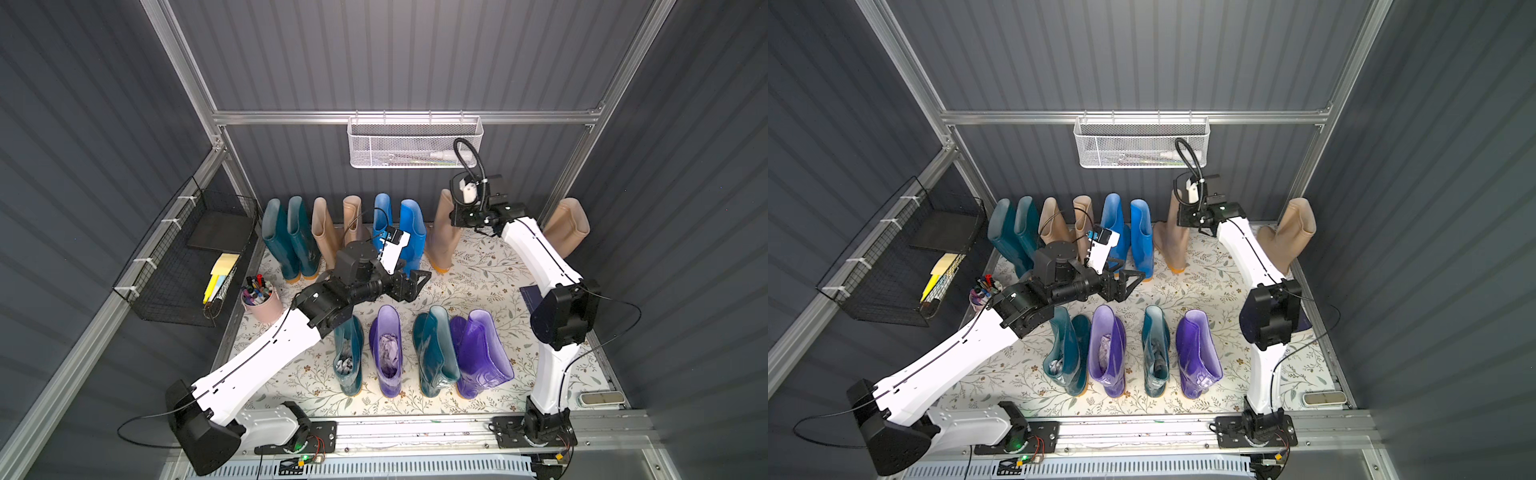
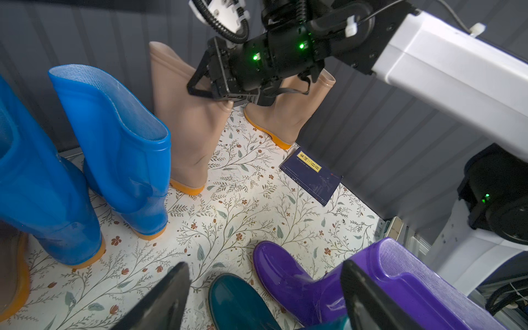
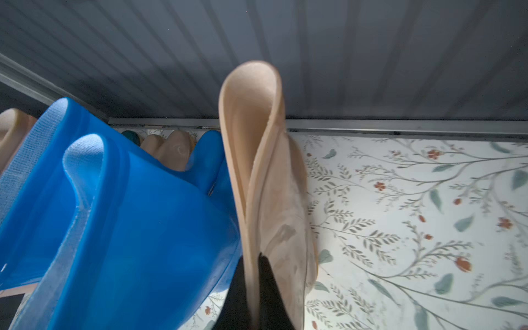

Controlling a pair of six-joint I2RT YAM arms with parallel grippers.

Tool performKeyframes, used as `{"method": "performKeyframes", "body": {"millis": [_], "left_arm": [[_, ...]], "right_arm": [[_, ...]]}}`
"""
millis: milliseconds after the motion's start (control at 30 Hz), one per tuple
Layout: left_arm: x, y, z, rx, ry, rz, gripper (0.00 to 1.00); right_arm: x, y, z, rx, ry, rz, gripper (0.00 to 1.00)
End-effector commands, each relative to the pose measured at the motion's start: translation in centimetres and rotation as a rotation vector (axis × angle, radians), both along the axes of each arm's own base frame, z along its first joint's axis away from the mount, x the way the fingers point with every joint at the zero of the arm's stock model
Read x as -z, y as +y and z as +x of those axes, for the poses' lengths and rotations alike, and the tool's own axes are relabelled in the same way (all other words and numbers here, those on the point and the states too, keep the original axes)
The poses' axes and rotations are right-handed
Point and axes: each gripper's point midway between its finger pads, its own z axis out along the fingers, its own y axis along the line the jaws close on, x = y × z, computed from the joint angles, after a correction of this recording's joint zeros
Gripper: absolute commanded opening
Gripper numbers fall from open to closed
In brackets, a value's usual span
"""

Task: Match and arrange rain boots in pairs
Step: Move the rain boot to the center of the board.

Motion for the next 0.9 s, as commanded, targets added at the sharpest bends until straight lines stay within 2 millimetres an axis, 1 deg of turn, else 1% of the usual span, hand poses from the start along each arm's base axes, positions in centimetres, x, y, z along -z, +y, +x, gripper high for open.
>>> {"method": "performKeyframes", "body": {"millis": [0,167,300,433,667,867], "left_arm": [[-0.3,0.7,-0.2,-0.012,-0.025,0.014,0.85],[-0.3,1.0,-0.4,-0.013,-0.033,0.025,0.85],[-0.2,1.1,-0.4,-0.016,-0.038,0.025,0.85],[-0.2,1.1,-0.4,-0.015,-0.036,0.024,0.85],[-0.5,1.1,-0.5,-0.013,-0.041,0.021,0.85],[-0.3,1.3,-0.6,-0.018,-0.037,0.022,0.84]], "right_arm": [[-4.1,2.0,0.8,-0.01,-0.106,0.079,0.0],[-3.7,3.2,0.6,-0.013,-0.088,0.106,0.0],[-3.4,3.8,0.3,0.0,-0.063,0.128,0.01],[-3.8,4.6,-0.1,0.003,-0.054,0.153,0.01],[-3.8,5.1,-0.6,0.017,-0.037,0.176,0.0],[-3.9,5.4,-1.1,0.035,-0.04,0.201,0.0]]}}
